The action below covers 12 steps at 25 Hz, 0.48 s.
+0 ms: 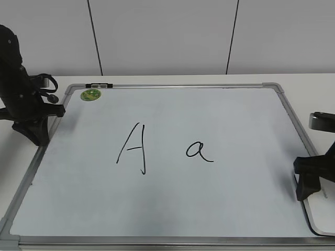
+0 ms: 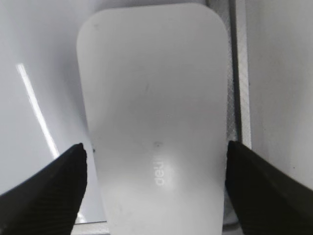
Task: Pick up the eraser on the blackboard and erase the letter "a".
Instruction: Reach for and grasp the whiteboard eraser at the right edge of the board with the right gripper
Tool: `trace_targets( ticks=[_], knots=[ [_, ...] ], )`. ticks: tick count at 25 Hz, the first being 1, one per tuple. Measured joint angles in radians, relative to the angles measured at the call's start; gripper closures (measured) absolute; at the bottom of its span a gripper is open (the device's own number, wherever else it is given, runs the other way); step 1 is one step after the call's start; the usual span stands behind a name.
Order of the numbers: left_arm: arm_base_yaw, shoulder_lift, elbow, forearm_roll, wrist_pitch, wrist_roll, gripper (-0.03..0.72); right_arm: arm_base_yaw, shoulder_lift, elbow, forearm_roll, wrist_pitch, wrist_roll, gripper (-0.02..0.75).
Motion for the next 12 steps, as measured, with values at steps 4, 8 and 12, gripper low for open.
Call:
trace_targets(
  ticks=[4,8,12],
  knots=[
    [0.000,0.000,0.000,-0.002,0.000,0.000,0.621,0.000,0.000,-0.002,0.002,-0.009,0.000,0.085],
    [0.000,0.000,0.000,-0.004,0.000,0.000,0.617,0.000,0.000,-0.002,0.002,-0.013,0.000,0.132],
    [0.000,0.000,0.000,-0.004,0.000,0.000,0.615,0.000,0.000,-0.002,-0.004,-0.013,0.000,0.176]
  ],
)
